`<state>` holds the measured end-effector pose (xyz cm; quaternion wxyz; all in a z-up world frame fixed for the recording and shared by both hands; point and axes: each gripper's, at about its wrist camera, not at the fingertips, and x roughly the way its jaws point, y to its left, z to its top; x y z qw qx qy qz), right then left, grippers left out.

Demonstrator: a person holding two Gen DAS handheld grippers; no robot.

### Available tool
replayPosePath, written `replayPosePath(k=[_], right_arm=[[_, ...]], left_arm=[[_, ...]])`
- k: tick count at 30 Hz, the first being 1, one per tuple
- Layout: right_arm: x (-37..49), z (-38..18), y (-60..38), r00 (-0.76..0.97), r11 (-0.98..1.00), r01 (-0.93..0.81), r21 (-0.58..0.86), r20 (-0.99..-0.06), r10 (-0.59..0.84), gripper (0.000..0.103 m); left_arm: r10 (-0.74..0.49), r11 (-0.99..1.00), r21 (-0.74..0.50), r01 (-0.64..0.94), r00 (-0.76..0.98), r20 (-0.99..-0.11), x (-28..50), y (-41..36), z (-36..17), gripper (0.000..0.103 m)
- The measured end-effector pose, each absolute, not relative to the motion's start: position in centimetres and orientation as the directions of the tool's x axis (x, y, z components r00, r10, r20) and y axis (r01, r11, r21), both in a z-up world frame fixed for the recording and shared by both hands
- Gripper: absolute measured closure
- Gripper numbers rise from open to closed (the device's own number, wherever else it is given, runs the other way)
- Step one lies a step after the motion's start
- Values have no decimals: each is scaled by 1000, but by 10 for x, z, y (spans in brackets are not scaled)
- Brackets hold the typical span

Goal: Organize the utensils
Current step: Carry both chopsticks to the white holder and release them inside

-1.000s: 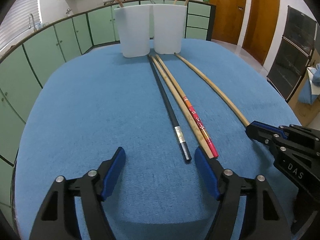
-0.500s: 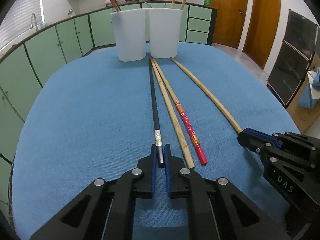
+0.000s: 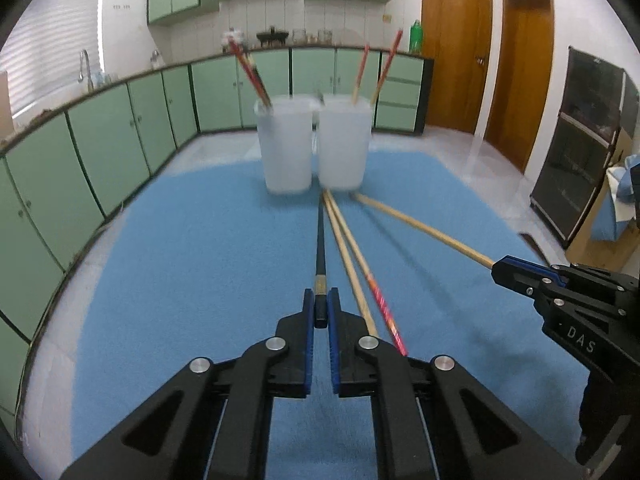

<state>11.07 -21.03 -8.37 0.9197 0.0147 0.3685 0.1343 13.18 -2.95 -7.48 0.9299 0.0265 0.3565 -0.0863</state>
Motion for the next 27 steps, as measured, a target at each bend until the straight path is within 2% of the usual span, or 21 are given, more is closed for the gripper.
replayPosePath(k=[12, 20, 27], right_arm=[[115, -3, -219, 765, 943, -299, 146, -555, 328, 97], [143, 40, -213, 770, 926, -354, 130, -521, 367, 97], [178, 59, -211, 749, 915, -375, 147, -533, 393, 97]], left_arm=[[-190, 979, -35, 201, 832, -522, 135, -15, 2, 97], [-255, 963, -53, 265, 826, -503, 160, -16, 25, 97], [-278, 955, -50, 293, 815, -508, 183, -21, 36, 97]])
